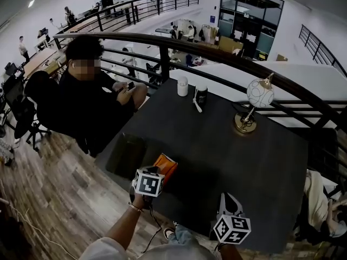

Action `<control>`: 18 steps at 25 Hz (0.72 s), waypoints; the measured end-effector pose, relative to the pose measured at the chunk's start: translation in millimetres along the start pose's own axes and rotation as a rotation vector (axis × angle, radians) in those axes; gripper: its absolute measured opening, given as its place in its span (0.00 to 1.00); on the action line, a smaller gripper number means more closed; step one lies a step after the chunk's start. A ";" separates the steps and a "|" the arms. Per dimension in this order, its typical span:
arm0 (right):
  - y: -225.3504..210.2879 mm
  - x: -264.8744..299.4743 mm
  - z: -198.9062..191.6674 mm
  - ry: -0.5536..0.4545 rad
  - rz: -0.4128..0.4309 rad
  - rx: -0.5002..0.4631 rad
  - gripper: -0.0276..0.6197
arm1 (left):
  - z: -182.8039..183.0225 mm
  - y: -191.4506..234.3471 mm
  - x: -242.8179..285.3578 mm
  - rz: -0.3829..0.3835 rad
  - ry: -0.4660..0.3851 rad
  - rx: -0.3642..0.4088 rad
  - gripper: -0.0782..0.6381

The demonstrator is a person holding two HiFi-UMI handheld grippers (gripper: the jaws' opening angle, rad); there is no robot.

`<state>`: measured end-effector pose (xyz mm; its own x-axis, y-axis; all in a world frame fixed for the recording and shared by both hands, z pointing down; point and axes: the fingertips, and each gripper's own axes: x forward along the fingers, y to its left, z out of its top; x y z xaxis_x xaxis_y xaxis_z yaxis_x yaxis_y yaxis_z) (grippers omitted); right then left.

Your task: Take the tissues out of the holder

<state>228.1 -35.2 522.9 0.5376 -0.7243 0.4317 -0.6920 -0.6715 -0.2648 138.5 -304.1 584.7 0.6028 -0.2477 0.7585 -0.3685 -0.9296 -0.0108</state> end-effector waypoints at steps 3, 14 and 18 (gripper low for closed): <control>0.4 3.6 -2.6 0.010 -0.004 0.003 0.05 | -0.8 2.0 3.5 0.002 0.006 -0.010 0.12; 5.6 3.5 -5.9 0.028 0.001 -0.004 0.05 | -6.9 -7.9 13.0 -0.018 0.002 -0.025 0.12; 5.0 3.0 -6.6 0.035 0.001 -0.004 0.05 | -10.1 -9.1 12.7 -0.016 0.008 -0.025 0.12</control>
<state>223.1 -39.7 528.6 0.5200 -0.7190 0.4612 -0.6945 -0.6702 -0.2617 142.4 -296.0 601.1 0.6029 -0.2309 0.7637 -0.3764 -0.9263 0.0171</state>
